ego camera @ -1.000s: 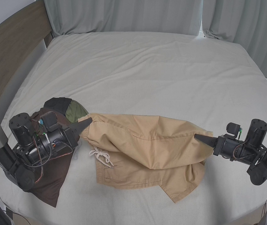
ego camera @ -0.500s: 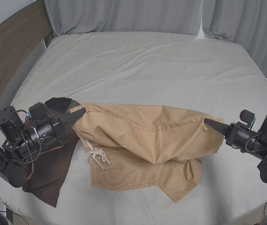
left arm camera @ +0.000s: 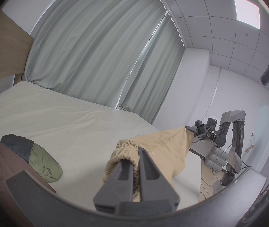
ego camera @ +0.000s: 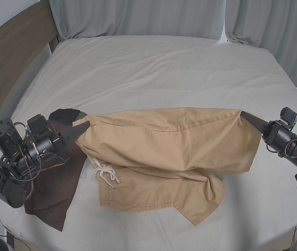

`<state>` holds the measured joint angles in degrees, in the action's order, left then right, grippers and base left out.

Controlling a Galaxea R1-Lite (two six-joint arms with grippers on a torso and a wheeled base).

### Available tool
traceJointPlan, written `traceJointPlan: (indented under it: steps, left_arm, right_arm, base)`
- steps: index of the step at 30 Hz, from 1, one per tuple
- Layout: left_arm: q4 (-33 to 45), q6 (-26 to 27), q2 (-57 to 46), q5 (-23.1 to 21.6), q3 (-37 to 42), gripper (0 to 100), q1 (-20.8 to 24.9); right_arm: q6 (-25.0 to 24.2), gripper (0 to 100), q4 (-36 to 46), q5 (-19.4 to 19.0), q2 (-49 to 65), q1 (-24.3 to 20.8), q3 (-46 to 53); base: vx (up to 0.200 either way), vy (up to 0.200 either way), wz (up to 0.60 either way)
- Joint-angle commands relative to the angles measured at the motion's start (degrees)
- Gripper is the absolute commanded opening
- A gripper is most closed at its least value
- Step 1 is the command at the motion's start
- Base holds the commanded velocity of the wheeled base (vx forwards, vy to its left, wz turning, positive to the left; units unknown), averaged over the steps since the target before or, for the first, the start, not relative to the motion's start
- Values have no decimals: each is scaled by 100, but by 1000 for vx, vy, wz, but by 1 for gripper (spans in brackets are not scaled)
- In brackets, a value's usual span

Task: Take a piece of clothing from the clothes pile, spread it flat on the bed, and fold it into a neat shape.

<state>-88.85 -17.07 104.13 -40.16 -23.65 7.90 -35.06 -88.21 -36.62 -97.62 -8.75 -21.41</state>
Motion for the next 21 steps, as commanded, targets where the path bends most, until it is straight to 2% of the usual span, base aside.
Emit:
traceJointPlan:
  steps: [1,21]
  left_arm:
    - [-1,2,2,8,-17,0,19]
    - [8,-7,46,34,-43,0,-122]
  right_arm:
    - [-1,0,-3,6,59,93,-74]
    - [-133,0,-3,-3,24,445,-206]
  base:
    - [0,0,0]
    - [0,0,0]
